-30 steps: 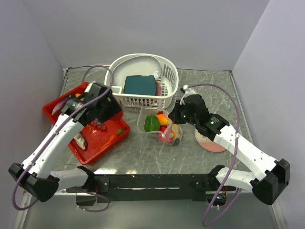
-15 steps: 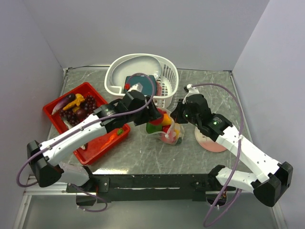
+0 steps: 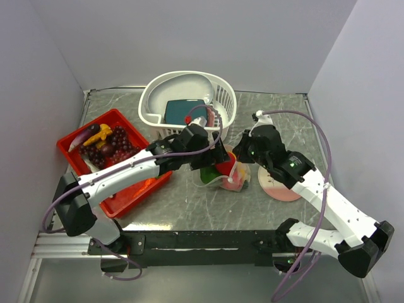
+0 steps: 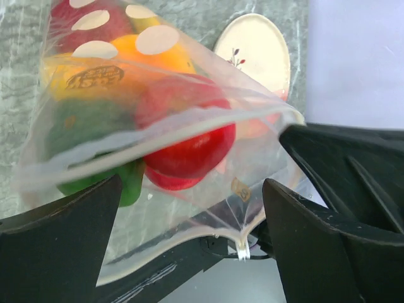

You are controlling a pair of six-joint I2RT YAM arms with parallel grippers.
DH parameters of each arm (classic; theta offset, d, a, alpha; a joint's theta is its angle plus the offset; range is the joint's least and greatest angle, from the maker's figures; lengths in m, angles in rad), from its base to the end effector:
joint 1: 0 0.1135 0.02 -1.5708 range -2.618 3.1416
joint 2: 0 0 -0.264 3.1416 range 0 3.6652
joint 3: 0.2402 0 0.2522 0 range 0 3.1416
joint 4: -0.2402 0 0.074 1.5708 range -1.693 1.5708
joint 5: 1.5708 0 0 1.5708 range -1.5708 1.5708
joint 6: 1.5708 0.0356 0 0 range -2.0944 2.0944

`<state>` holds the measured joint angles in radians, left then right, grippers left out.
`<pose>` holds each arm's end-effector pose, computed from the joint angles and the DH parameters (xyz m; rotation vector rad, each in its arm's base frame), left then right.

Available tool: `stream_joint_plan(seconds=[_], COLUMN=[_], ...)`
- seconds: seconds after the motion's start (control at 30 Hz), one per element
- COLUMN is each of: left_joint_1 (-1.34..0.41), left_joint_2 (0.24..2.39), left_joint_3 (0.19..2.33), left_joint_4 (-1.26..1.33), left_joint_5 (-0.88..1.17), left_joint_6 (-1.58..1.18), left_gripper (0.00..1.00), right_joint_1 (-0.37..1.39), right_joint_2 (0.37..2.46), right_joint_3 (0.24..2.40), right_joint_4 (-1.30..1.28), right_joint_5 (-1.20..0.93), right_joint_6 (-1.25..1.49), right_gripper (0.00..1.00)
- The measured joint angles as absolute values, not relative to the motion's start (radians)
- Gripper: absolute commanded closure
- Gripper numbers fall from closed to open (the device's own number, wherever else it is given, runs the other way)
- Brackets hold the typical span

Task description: Place the food in the zip-top bag and seal the zipper

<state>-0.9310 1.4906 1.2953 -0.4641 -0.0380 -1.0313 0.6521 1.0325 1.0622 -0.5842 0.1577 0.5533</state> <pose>0.2025 -0.2699 0.3208 -0.1446 2.4291 -0.9655 0.1787 0.1294 0.3499 -0.0117 2.1666 0.5425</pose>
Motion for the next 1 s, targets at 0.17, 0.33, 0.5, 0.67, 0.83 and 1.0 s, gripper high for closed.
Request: stream_joint_plan(seconds=[0.17,0.33,0.5,0.67,0.83,1.0], left_joint_1=[-0.931,-0.931,-0.929,-0.929,-0.929,-0.929], left_joint_2=[1.435,1.319,1.185,1.169,1.235,1.266], left_joint_3=[1.296,1.296,1.276,1.154,1.064,1.021], left_joint_4=[-0.489,-0.603,-0.739,-0.743,-0.711,-0.612], left_joint_5=[-0.039,-0.11,-0.224,-0.221,-0.175,-0.13], left_joint_6=[-1.003,-0.995,-1.01,-1.03,-1.041,-1.052], left_gripper=[0.24,0.47,0.47,0.34,0.32,0.34], right_joint_1=[0.652,0.652,0.652,0.652,0.652,0.652], right_joint_2=[1.032,1.032,1.032,1.032,1.032,1.032], right_joint_3=[1.068,1.087,1.1,1.115,1.115,1.115], right_joint_4=[-0.601,-0.62,-0.635,-0.642,-0.645,-0.646], right_joint_5=[0.18,0.199,0.206,0.21,0.209,0.209], right_joint_6=[0.556,0.553,0.549,0.548,0.548,0.548], right_gripper=[0.99,0.99,0.99,0.99,0.99,0.99])
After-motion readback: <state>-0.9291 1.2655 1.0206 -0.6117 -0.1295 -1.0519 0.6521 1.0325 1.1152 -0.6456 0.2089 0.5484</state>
